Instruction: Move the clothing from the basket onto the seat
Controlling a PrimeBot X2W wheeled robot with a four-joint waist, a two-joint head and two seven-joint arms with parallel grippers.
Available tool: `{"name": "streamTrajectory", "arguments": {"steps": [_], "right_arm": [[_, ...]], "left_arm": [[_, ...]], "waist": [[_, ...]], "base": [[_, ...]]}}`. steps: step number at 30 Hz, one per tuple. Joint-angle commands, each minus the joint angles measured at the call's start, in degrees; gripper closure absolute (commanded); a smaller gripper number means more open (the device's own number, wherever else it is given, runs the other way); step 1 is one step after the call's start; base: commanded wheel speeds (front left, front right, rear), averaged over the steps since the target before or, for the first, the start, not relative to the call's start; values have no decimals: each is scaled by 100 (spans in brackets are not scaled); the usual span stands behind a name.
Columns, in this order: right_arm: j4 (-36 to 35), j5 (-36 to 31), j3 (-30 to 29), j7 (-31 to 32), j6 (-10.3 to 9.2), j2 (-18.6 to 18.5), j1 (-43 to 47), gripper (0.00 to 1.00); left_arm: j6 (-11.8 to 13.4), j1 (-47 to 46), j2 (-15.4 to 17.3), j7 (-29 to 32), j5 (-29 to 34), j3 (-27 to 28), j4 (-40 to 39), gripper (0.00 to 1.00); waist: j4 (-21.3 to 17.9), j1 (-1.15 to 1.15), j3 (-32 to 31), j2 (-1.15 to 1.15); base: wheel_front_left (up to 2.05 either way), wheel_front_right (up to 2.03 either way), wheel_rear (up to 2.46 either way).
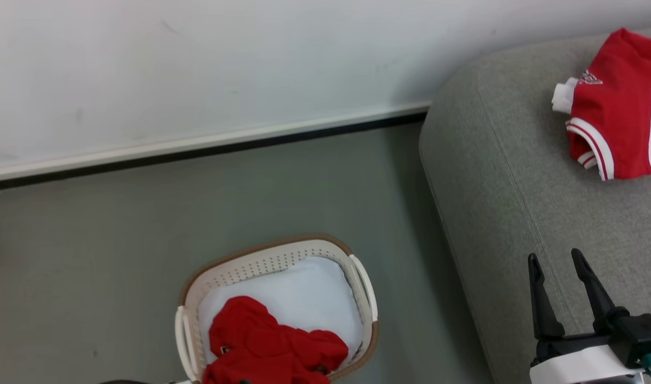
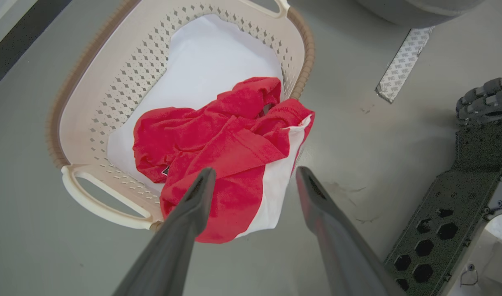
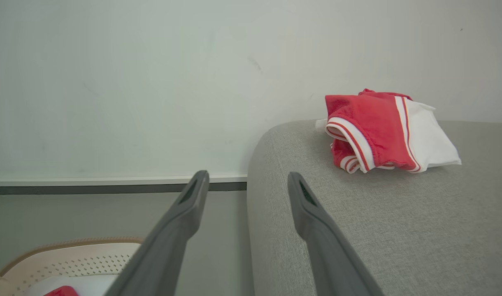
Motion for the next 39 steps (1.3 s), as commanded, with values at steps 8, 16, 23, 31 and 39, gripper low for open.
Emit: {"name": "streamTrajectory", "arguments": {"steps": [8, 16, 23, 31, 39], "right_arm": [[-228, 258, 1, 5, -12, -12, -280, 0], [-353, 351, 9, 5, -12, -12, -388, 0], [-454, 441, 27, 5, -12, -12, -495, 0], [-546, 465, 36, 5, -13, -12, -631, 0], [-611, 487, 8, 5, -12, -12, -709, 0]], "left_arm": [[-13, -678, 80, -337, -217, -439, 999, 0], [-13, -1109, -38, -661, -263, -545, 1544, 0], [-14, -1471, -111, -872, -266, -649, 1940, 0], [-14, -1850, -175, -982, -320, -781, 2206, 0], [-2, -2127, -207, -1042, -391, -892, 2343, 0]], "waist": [[-323, -1, 804, 0], [-316, -1, 1218, 0], [-299, -1, 1535, 0], [-280, -1, 1905, 0], [-264, -1, 2186, 0]], "base": [[0, 0, 0], [0, 0, 0], [0, 0, 0], [0, 0, 0], [0, 0, 0]]}}
